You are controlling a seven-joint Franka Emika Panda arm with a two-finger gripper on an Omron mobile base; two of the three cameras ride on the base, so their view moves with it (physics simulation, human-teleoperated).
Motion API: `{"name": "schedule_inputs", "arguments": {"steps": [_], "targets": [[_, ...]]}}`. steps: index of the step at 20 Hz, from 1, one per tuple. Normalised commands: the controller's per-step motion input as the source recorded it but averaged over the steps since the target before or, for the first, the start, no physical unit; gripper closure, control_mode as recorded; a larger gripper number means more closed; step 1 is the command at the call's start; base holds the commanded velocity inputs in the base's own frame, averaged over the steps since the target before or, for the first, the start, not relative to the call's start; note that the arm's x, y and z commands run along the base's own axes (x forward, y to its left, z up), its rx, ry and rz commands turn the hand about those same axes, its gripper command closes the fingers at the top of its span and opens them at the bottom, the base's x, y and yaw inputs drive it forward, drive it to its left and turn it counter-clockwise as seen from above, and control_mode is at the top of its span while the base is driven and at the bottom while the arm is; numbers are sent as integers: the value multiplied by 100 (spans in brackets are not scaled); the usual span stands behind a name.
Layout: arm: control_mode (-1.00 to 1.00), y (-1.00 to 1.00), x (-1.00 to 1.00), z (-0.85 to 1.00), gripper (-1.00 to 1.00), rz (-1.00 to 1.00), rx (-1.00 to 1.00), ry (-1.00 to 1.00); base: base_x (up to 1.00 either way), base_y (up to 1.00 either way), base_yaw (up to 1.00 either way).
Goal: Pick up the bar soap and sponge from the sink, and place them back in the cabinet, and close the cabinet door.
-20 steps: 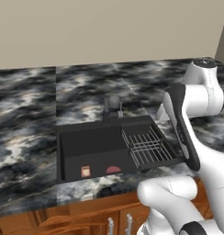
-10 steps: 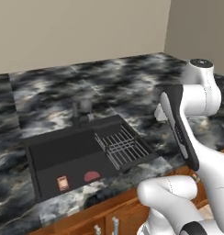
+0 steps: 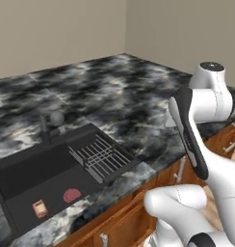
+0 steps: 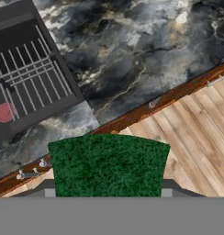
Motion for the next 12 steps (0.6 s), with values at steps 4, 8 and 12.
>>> {"name": "schedule_inputs", "arguments": {"steps": [4,8,12], "targets": [[100,0,0,0,100,0,0,0,11,-79,-38],[100,0,0,0,100,0,0,0,26,-93,-31],[100,0,0,0,100,0,0,0,25,-86,-33]]}}
